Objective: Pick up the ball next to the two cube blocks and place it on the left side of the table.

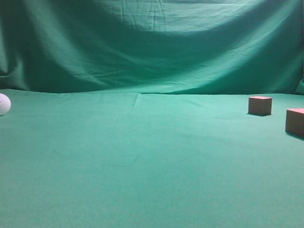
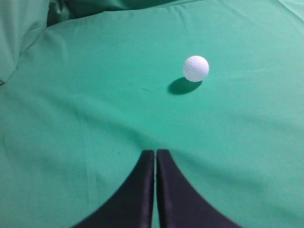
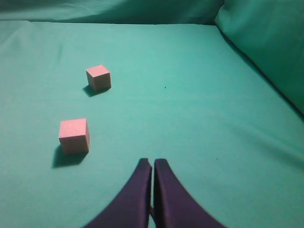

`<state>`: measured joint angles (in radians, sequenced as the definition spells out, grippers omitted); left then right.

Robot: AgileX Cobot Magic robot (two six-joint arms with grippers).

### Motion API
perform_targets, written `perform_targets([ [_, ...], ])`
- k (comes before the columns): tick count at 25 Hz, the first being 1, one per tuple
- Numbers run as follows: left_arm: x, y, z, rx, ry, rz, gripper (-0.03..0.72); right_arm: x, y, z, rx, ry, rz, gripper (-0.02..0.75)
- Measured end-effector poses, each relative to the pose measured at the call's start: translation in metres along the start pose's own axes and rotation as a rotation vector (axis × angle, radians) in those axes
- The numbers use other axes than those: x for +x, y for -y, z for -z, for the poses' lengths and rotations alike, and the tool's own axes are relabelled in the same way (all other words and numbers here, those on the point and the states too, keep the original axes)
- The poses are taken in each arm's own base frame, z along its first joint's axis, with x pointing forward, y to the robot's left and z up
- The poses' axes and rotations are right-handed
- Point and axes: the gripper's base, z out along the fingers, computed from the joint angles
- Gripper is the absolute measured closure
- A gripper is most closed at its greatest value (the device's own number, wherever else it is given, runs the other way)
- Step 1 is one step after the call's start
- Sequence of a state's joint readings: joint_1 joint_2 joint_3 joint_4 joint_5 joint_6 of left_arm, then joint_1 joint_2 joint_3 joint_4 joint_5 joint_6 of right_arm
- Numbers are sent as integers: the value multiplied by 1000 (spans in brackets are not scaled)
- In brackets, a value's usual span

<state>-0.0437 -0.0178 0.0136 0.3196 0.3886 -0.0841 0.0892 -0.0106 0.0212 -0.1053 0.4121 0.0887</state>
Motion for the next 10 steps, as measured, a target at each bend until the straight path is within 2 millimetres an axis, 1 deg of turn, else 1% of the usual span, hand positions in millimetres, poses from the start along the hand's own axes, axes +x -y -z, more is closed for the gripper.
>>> perform_targets([
  [10,0,0,0,0,0,0,688,0,0,0,0,0,6,738],
])
